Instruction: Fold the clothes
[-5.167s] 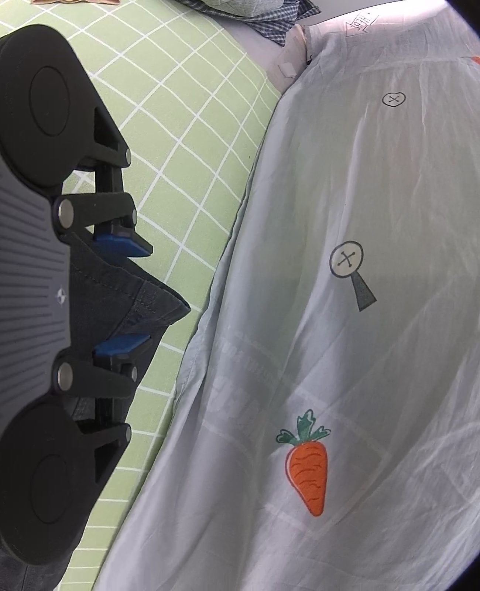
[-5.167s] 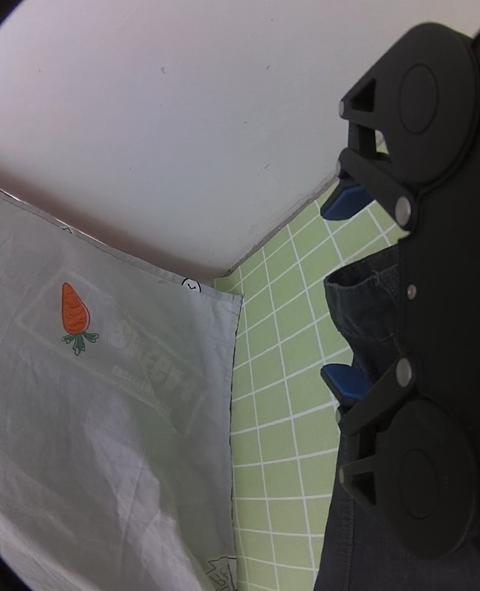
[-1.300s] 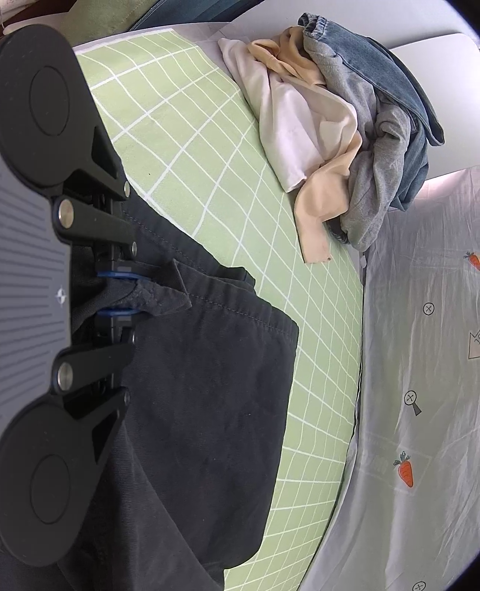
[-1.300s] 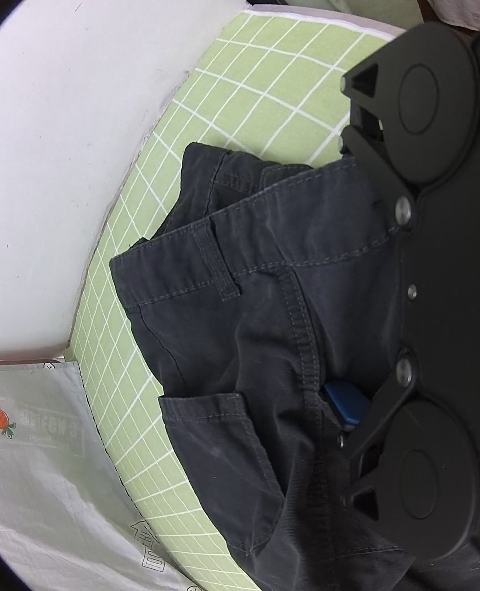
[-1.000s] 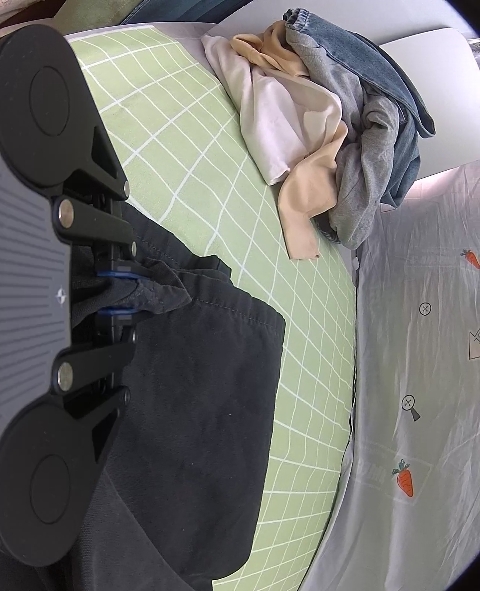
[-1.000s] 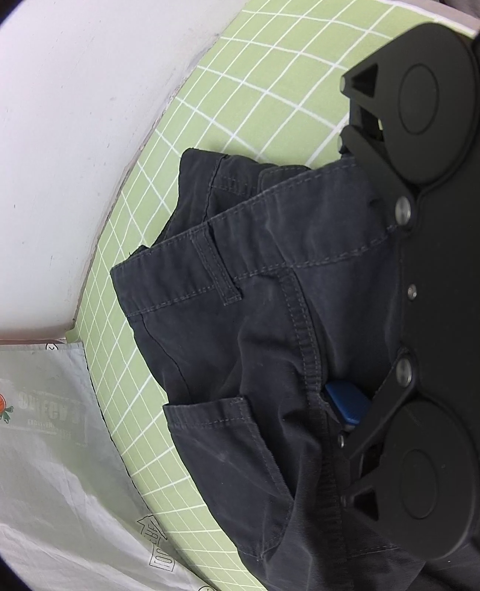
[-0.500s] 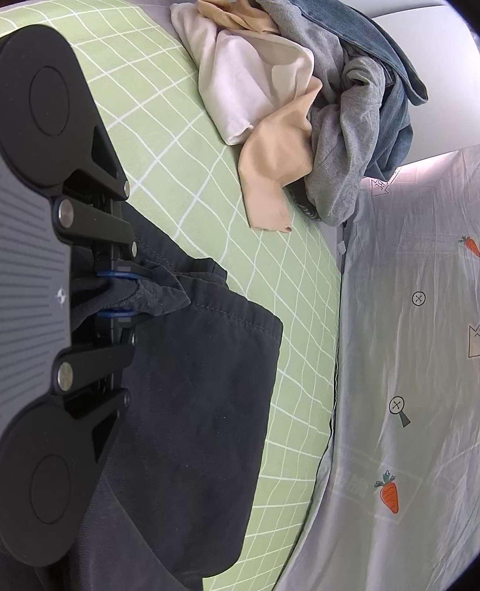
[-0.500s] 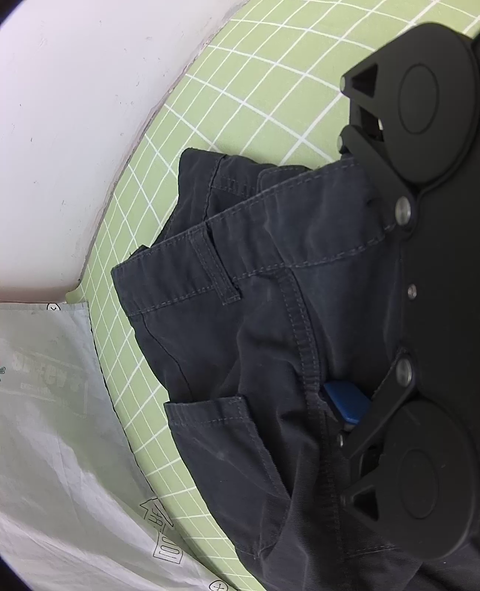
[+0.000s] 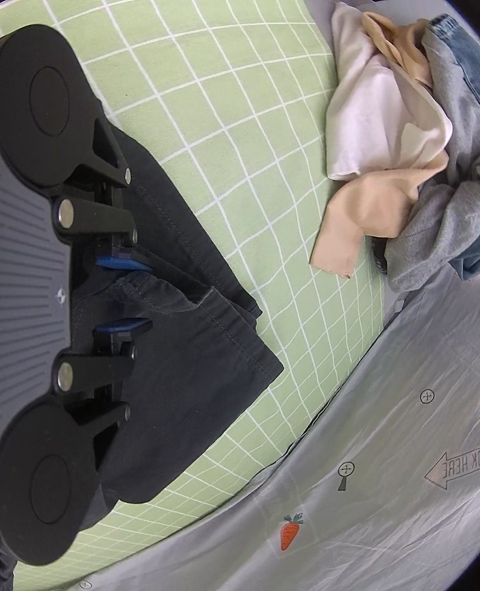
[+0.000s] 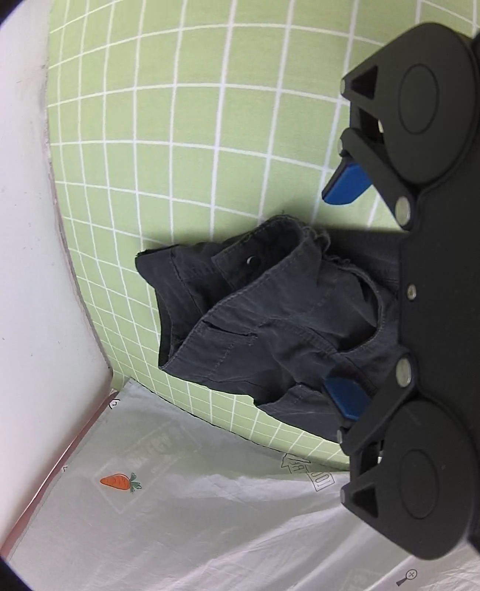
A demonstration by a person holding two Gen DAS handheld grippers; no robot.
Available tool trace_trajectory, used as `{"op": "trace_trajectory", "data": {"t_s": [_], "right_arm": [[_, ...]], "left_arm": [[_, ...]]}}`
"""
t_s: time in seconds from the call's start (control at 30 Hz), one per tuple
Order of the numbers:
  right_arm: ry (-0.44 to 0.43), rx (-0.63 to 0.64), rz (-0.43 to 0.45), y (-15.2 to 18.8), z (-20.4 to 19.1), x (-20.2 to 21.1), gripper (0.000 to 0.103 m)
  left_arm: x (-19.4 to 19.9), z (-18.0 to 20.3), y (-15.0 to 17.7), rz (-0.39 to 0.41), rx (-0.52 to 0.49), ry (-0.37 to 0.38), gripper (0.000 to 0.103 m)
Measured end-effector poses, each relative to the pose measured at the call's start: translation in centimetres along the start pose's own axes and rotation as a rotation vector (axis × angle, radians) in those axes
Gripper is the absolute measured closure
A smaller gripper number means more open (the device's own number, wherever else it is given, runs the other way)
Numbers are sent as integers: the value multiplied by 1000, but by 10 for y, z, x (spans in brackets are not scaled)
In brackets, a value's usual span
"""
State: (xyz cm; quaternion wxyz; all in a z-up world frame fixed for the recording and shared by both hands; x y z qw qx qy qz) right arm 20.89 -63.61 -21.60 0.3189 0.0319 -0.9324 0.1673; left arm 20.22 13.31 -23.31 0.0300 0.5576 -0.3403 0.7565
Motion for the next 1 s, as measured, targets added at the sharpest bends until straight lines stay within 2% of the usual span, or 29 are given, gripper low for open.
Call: {"op": "trace_trajectory", "data": {"t_s": [0.13, 0.37, 0.43, 0.5, 0.67, 0.83, 1.0], "right_arm": [[14, 40, -64, 18, -1, -13, 32], [41, 75, -61, 22, -6, -28, 47], [59, 64, -49, 21, -4, -27, 61], [71, 76, -42, 20, -5, -24, 67], [101, 165, -22, 24, -19, -17, 69], [72, 151, -10, 20, -25, -19, 69], [61, 73, -32, 19, -12, -25, 69]], "left_arm": [[1, 8, 7, -17, -44, -5, 60], [-2, 10, 4, -47, -32, -13, 54], [-3, 10, 3, -58, -24, -14, 54], [-4, 10, 3, -62, -20, -21, 54], [-5, 11, 3, -65, -30, -41, 54], [-7, 13, 6, -65, -51, -58, 54], [-4, 7, 3, -106, 54, 17, 53]]}}
Point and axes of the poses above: each gripper's, at about its wrist camera, not at the fingertips, and x roughly against the way its jaws point, z to its right, y to its underside, the point moved 7 cm from there along -x, roughly the way its jaws point, and after that the axes turned 12 degrees about -y, right-handed, at the moved point
